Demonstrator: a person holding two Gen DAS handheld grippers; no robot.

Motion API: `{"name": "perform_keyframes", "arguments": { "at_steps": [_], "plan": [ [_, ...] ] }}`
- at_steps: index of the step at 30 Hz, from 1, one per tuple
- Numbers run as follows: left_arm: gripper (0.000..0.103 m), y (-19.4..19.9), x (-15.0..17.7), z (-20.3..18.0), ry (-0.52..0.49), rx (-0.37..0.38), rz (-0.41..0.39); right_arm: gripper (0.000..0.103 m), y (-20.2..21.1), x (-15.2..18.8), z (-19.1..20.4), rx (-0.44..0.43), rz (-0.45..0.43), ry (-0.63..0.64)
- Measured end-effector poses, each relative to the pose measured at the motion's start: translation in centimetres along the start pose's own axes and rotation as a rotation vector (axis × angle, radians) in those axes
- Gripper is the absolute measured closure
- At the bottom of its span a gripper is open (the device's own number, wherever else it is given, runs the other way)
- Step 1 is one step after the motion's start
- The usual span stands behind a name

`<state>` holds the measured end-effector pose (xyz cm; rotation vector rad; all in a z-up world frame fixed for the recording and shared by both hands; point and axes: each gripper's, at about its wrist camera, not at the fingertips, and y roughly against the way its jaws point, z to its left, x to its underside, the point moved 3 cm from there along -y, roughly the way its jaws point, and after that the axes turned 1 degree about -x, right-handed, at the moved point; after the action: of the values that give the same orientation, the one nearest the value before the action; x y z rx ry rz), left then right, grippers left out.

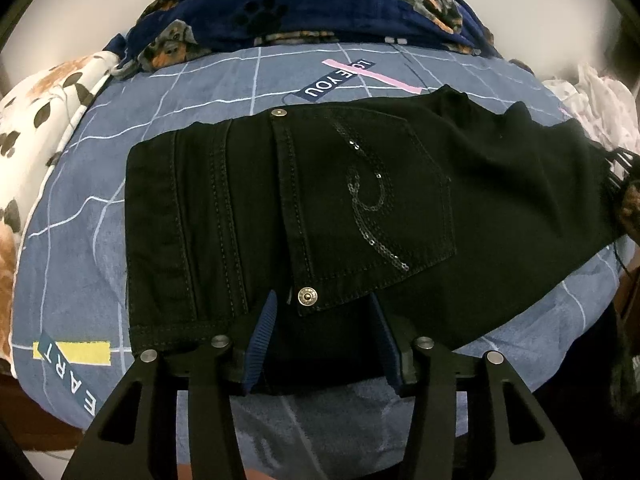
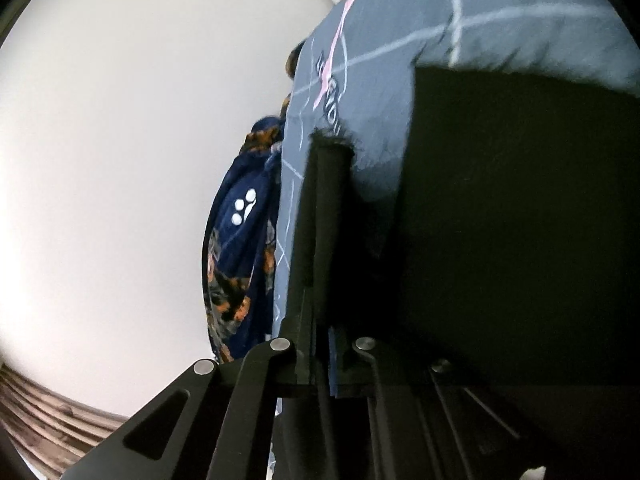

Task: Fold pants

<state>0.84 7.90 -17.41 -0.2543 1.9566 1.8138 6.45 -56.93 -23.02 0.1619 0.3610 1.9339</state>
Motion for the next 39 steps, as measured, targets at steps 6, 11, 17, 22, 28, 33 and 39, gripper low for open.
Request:
{"name": "perform_keyframes", "arguments": {
  "at_steps": [6, 11, 17, 22, 28, 33, 39],
  "plan": [
    [0.052, 0.1, -0.1, 0.2, 0.005, 0.018, 0.002, 0.098, 7.8, 0.6, 0.8, 0.055, -0.052, 0.075],
    [0.047, 0.2, 0.0, 0.0, -0.019, 0.028, -0.004, 0.098, 11.7, 1.8, -2.3, 0.174, -0.043, 0.048],
    [0.046, 0.2, 0.0, 0.0, -0.037, 0.051, -0.001, 0.099, 13.1, 2.8, -5.0, 0.227, -0.037, -0.003],
    [0.044, 0.2, 0.0, 0.1, -0.058, 0.078, 0.006, 0.099, 13.9, 2.4, -4.7, 0.249, -0.054, 0.027],
    [0.039, 0.2, 0.1, 0.0, -0.079, 0.092, 0.001, 0.101, 14.6, 2.4, -5.9, 0.248, -0.057, -0.003],
    [0.034, 0.1, 0.1, -0.3, -0.084, 0.100, -0.004, 0.101, 15.6, 2.1, -6.2, 0.239, -0.069, -0.017],
    [0.025, 0.1, 0.3, -0.9, -0.111, 0.092, -0.014, 0.095, 17.4, 1.8, -6.3, 0.244, -0.118, -0.060]
  ]
}}
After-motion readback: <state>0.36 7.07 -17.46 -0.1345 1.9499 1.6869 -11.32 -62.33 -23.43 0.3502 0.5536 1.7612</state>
